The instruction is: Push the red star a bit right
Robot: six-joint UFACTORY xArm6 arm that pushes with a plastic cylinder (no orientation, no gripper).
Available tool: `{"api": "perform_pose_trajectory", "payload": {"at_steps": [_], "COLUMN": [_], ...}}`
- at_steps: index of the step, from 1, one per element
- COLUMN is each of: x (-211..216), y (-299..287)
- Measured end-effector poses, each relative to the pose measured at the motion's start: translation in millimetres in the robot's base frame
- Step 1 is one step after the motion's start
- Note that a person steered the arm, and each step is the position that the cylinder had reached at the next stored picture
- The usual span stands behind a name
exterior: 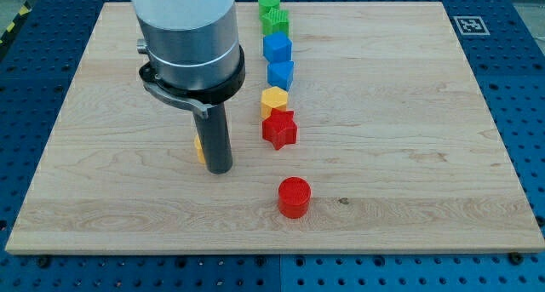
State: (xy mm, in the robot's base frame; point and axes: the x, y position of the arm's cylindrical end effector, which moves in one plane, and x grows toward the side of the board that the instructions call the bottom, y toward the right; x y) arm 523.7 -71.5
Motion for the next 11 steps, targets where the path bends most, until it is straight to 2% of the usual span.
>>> {"api": "perform_pose_trajectory", "payload": {"at_steps": [2,4,6,9,10,11], "x": [-1,-5,-37,-51,-51,-56], "y": [63,46,44,21,23,62]}}
